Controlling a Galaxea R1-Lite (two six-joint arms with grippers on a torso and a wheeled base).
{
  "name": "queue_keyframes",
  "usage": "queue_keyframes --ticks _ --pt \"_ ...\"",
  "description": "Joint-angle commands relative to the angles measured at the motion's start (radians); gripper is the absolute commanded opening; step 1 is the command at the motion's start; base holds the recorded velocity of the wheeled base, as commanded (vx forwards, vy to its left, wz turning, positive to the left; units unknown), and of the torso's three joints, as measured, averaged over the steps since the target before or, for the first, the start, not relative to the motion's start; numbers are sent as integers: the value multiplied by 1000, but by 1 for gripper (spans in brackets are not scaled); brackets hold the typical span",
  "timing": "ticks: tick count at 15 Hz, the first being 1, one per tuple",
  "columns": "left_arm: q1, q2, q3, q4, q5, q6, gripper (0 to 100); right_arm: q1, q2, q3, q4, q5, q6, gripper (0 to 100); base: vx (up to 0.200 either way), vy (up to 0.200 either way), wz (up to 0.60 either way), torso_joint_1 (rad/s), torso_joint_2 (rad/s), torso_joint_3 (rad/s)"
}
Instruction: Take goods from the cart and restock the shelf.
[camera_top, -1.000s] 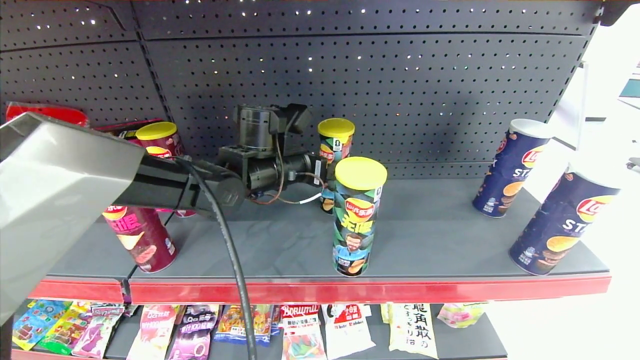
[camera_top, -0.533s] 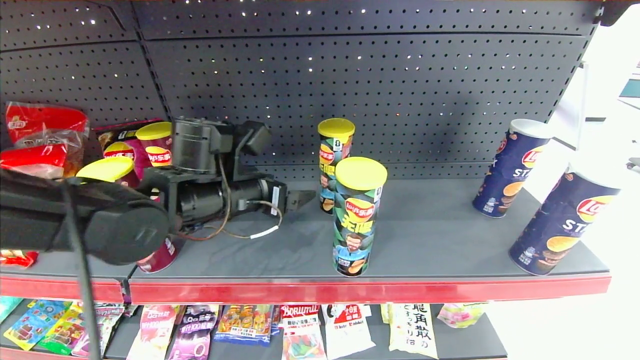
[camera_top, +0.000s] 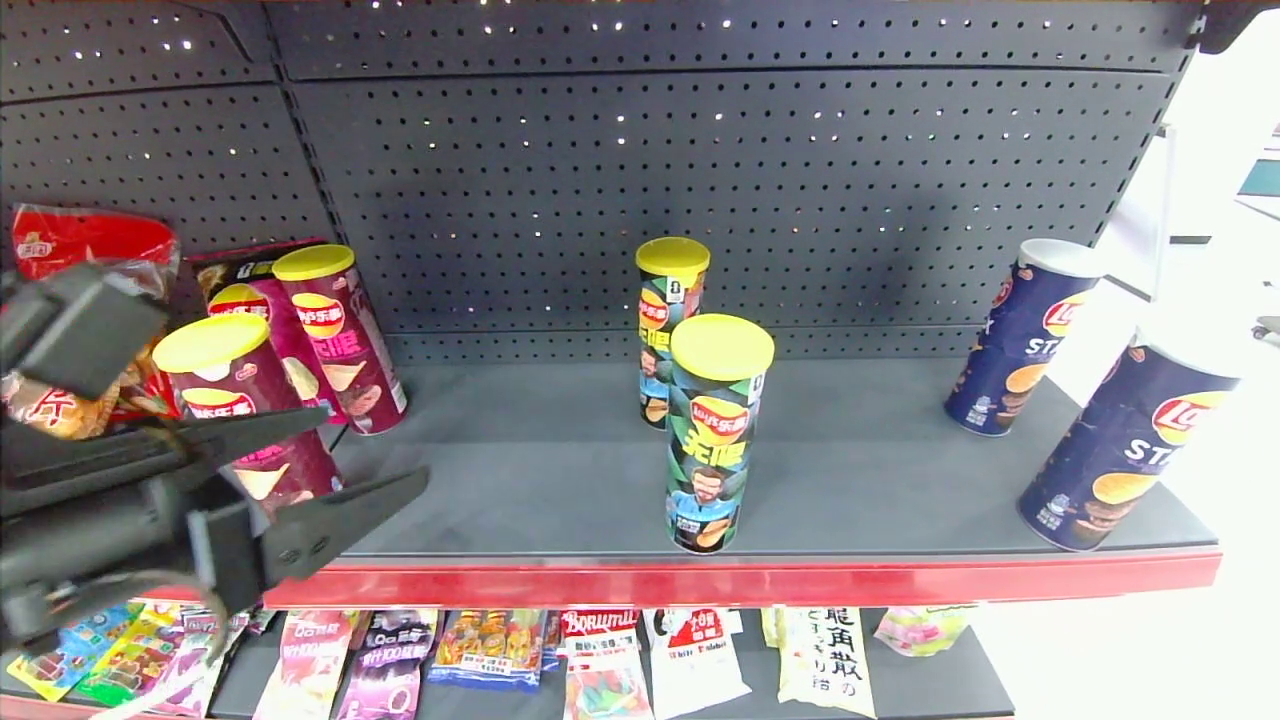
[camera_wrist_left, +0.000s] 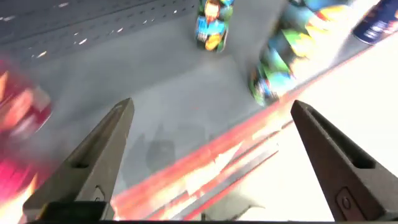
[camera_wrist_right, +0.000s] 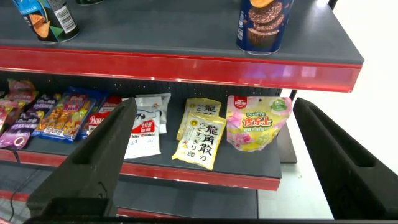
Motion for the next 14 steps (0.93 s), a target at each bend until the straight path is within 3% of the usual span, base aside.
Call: queue_keyframes --ticks 1,2,3,4,5,6,8,12,14 --pt "118 -505 35 391 118 34 100 0 2 0 0 0 0 100 0 0 0 0 0 0" --pt "145 -542 32 448 199 63 100 0 2 0 0 0 0 100 0 0 0 0 0 0" --pt "145 -542 32 448 199 63 100 0 2 0 0 0 0 100 0 0 0 0 0 0" --pt "198 -605 75 521 367 106 100 0 2 0 0 0 0 100 0 0 0 0 0 0" --pt "196 -675 145 497 301 122 100 0 2 0 -1 0 0 100 0 0 0 0 0 0" --pt "198 -692 168 478 287 129 100 0 2 0 0 0 0 100 0 0 0 0 0 0" --pt "204 -704 207 415 310 145 100 0 2 0 0 0 0 100 0 0 0 0 0 0" --pt "204 -709 207 411 316 171 100 2 2 0 0 3 -3 100 0 0 0 0 0 0" --pt "204 -711 210 411 315 171 100 3 2 0 0 5 -4 100 -200 0 0 -2 2 5"
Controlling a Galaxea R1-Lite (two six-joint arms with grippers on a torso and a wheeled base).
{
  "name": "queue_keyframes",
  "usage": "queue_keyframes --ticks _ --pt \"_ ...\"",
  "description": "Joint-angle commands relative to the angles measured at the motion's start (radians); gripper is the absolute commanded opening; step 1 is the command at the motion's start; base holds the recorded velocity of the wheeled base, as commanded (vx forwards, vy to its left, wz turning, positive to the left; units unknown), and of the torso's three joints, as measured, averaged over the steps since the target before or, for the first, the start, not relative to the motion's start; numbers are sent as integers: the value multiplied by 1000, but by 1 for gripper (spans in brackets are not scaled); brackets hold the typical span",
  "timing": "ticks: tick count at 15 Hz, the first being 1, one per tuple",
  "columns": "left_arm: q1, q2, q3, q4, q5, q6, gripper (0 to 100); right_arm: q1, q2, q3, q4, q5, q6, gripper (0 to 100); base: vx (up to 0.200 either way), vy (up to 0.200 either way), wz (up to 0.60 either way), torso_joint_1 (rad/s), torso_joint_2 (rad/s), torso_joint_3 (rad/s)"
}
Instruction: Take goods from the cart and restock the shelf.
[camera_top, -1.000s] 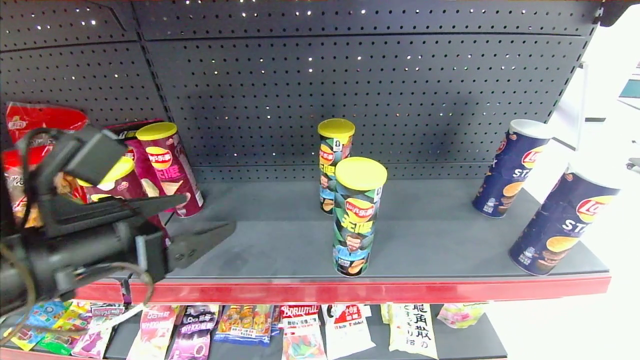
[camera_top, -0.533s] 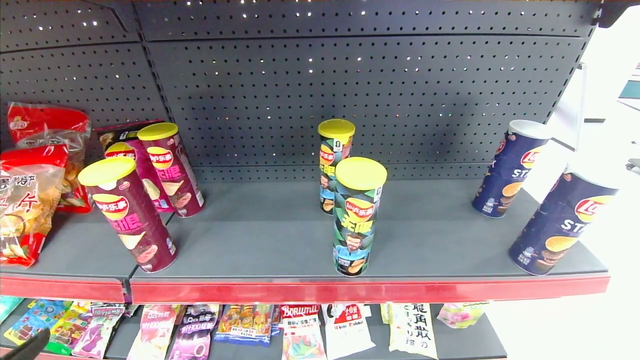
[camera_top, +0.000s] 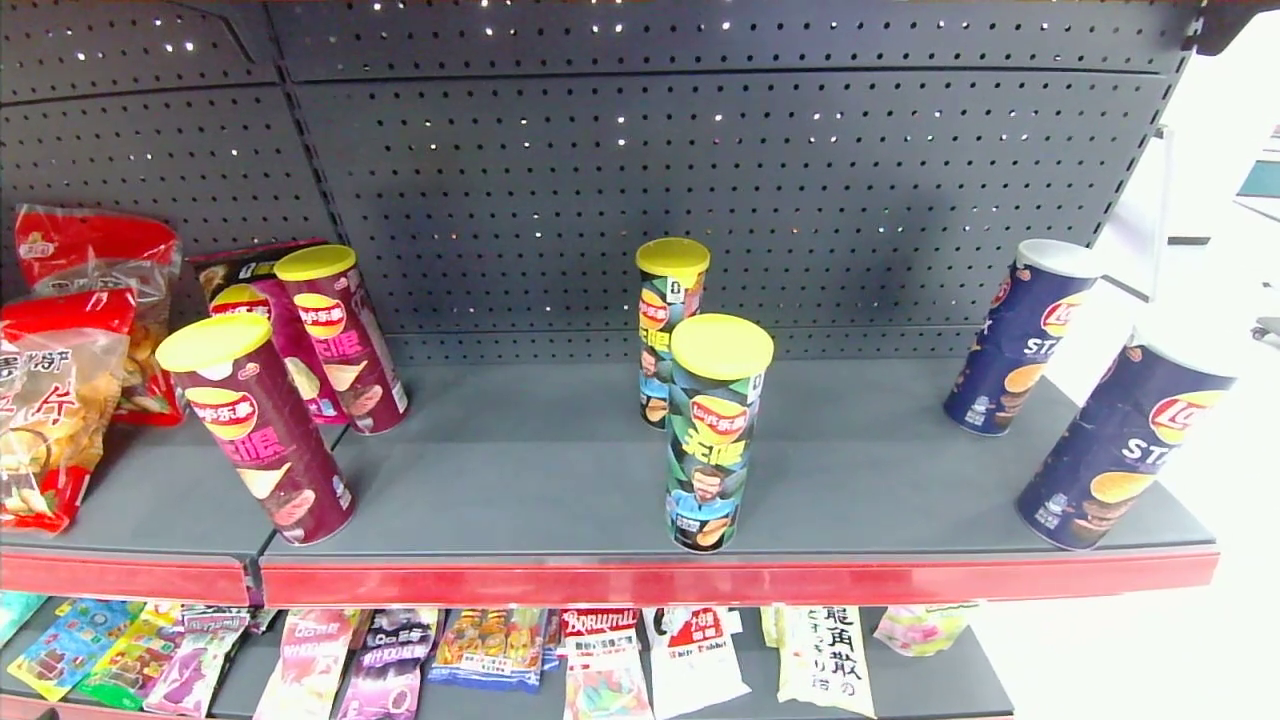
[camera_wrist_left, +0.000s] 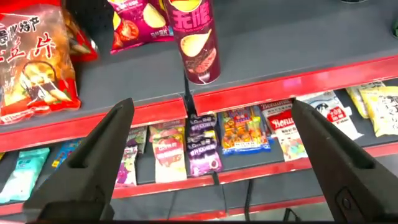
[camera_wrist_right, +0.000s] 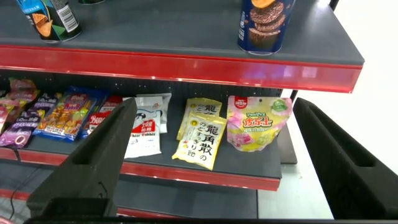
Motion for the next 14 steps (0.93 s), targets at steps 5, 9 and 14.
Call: queue_keyframes --ticks 5,9,14 --pt "-2 -16 6 1 -9 0 100 1 1 0 0 2 -9 100 -40 0 240 -6 -3 4" --pt "-2 -56 21 2 -7 0 100 1 3 0 -1 2 -9 100 0 0 600 13 7 1" --pt "6 -146 24 30 13 -69 100 1 1 0 0 2 -4 100 0 0 240 2 1 3"
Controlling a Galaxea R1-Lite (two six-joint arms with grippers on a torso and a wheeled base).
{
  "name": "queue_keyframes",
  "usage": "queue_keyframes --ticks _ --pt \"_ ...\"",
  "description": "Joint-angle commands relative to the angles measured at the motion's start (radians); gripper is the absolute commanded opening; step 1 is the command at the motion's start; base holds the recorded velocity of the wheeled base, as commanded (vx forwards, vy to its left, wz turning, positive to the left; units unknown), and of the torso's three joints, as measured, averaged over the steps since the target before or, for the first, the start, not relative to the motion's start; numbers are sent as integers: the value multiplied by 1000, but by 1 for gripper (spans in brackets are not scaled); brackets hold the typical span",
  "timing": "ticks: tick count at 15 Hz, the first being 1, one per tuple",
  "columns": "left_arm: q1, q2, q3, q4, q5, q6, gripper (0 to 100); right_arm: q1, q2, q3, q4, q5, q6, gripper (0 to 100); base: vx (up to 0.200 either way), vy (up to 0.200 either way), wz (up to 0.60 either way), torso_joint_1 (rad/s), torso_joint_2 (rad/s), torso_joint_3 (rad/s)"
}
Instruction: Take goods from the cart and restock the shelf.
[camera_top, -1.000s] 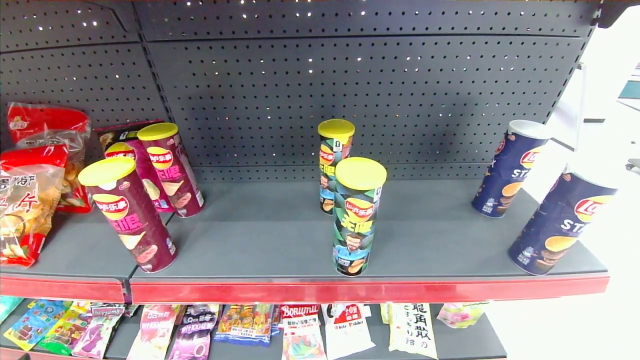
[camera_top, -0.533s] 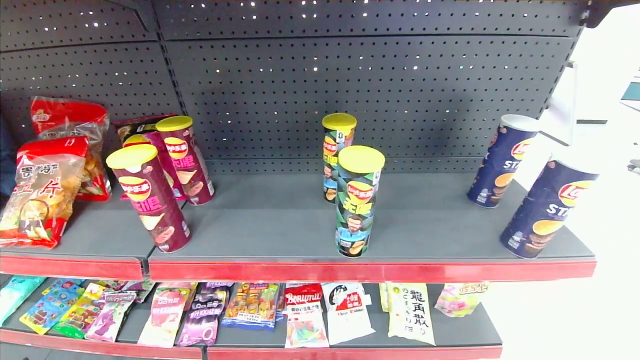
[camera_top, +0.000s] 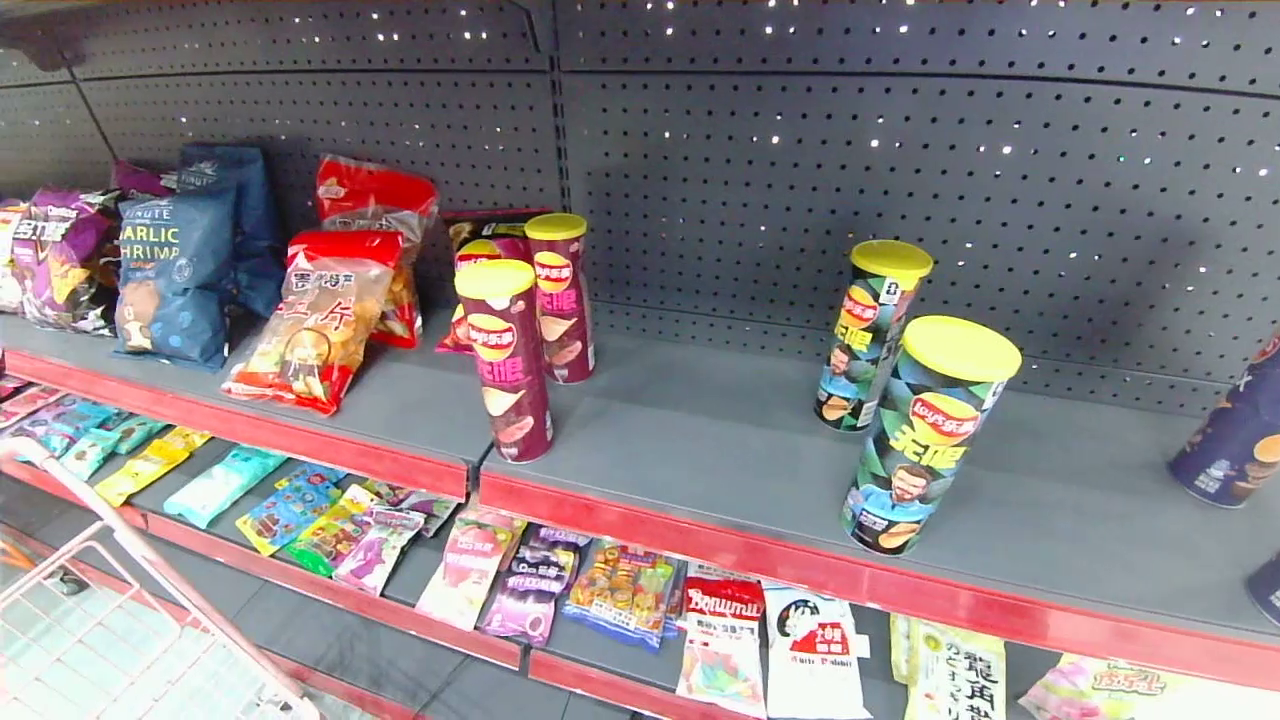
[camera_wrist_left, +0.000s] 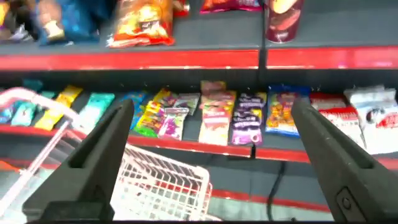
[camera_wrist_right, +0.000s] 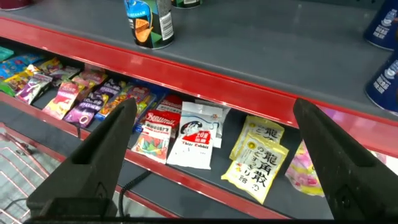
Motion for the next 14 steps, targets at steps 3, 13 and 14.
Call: queue_keyframes --ticks 3,13,14 --pt "181 -54 13 62 27 -56 100 -1 1 0 0 0 1 100 0 0 0 0 0 0" --pt "230 -284 383 -242 -191 -147 100 7 6 0 0 1 -5 100 0 0 0 0 0 0" --pt "230 -284 381 -239 -197 -114 100 33 4 0 0 1 -5 100 0 0 0 0 0 0"
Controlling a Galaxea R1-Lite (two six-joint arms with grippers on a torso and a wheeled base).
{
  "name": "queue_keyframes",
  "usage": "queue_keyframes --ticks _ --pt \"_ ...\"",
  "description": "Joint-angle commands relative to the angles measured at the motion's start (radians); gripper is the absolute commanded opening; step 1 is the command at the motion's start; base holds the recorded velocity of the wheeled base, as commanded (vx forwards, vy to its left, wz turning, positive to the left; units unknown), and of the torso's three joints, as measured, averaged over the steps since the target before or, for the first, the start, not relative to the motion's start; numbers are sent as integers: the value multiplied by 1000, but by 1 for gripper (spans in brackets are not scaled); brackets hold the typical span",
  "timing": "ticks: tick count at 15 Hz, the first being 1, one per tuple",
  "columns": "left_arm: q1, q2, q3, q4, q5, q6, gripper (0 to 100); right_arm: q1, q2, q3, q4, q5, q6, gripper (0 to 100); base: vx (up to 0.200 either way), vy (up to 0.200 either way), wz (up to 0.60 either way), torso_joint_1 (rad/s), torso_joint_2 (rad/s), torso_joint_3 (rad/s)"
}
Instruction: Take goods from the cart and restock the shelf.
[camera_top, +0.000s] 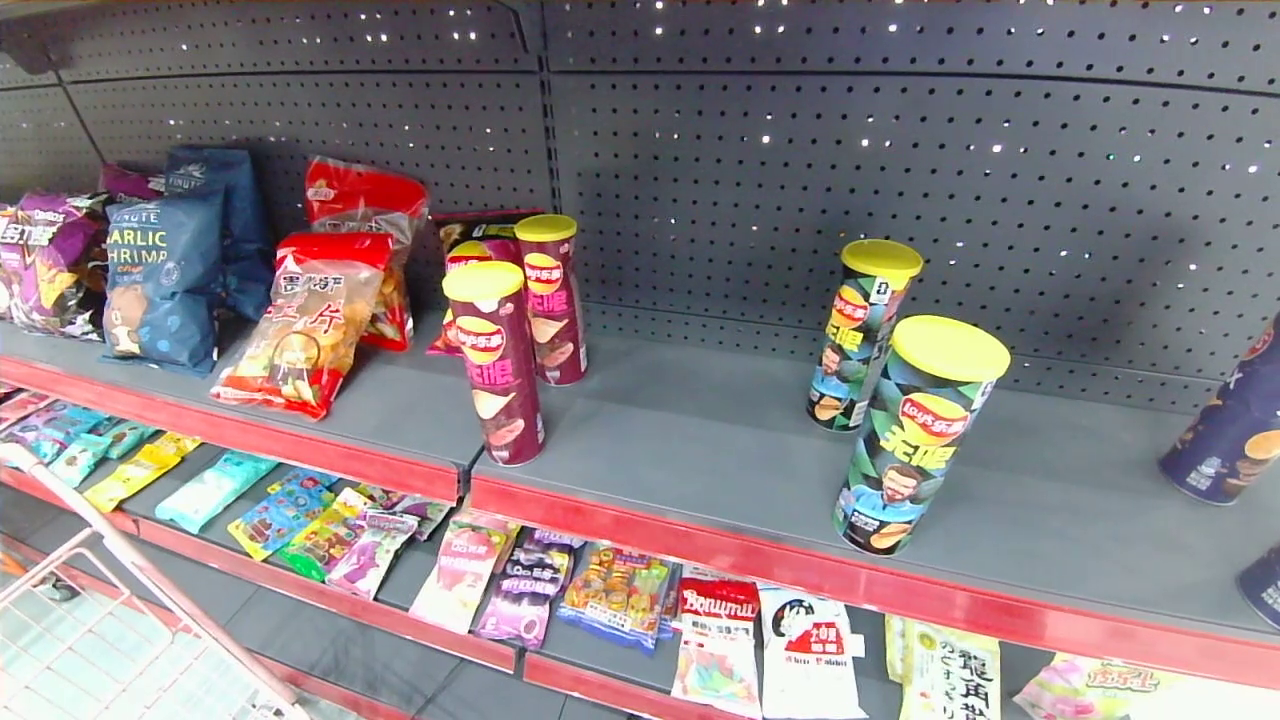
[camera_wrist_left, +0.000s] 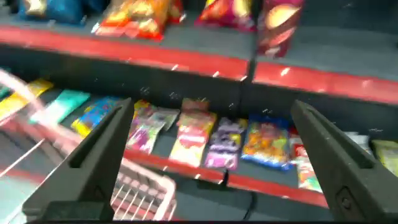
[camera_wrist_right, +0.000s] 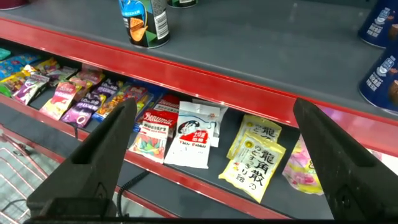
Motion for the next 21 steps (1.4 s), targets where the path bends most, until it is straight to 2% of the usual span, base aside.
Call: queue_keyframes --ticks 1,2,14,21 --pt "0 -7 7 3 -8 20 100 26 0 0 0 0 -1 100 0 0 0 0 0 0" --pt "0 -8 6 4 -18 31 100 25 0 0 0 0 1 100 0 0 0 0 0 0" --pt "0 -8 6 4 -15 31 100 23 0 0 0 -1 7 100 0 0 0 0 0 0" --pt "-2 -8 6 4 -17 29 100 23 -1 0 0 -1 7 100 0 0 -600 2 2 4"
